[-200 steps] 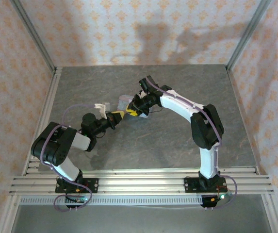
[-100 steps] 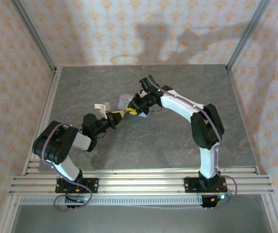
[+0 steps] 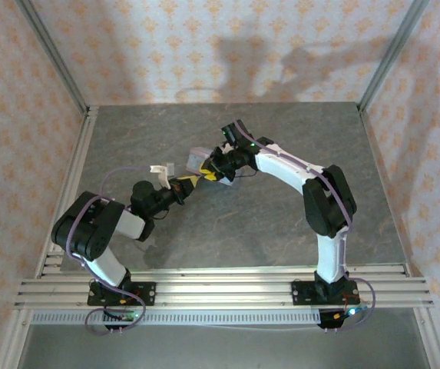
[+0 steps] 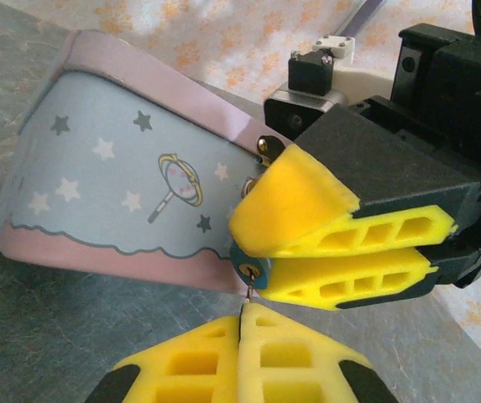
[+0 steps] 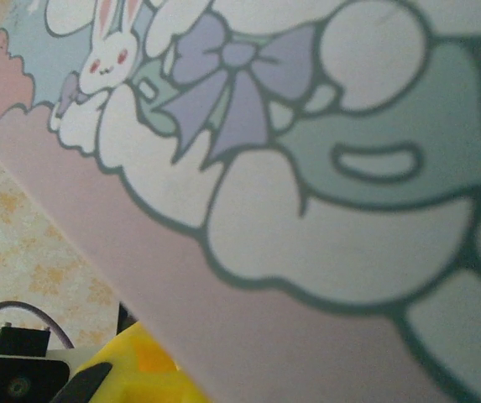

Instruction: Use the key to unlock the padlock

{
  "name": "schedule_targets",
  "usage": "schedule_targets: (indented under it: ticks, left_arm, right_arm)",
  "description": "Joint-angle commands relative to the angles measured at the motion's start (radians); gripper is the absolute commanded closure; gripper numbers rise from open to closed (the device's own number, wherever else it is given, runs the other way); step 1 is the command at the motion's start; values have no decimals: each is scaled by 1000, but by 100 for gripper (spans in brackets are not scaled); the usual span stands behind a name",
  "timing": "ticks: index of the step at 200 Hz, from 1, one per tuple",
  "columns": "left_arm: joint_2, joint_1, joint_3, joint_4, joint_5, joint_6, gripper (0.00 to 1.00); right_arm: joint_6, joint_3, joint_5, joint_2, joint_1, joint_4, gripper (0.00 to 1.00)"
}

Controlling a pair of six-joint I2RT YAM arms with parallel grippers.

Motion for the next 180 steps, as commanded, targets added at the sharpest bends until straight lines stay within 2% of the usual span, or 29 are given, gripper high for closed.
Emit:
schedule_targets:
  ticks: [1, 50, 109, 135, 180]
  left_arm:
    - [-19, -18, -11, 26, -22, -2, 100]
    - [-34, -12, -33, 7, -72, -2, 100]
    - [-80, -6, -71, -62, -68, 7, 100]
    - [-196, -6, -88, -197, -70, 44, 100]
    - [-516, -5, -77, -601, -100, 144, 100]
  right_arm:
    - [34, -17, -39, -32, 9, 36, 100]
    - [-27, -17, 14, -22, 9, -20, 100]
    - [-163, -74, 195, -8, 10, -73, 100]
    - [-226, -117, 281, 3, 9, -55, 100]
    - [-359, -203, 473, 37, 35, -30, 100]
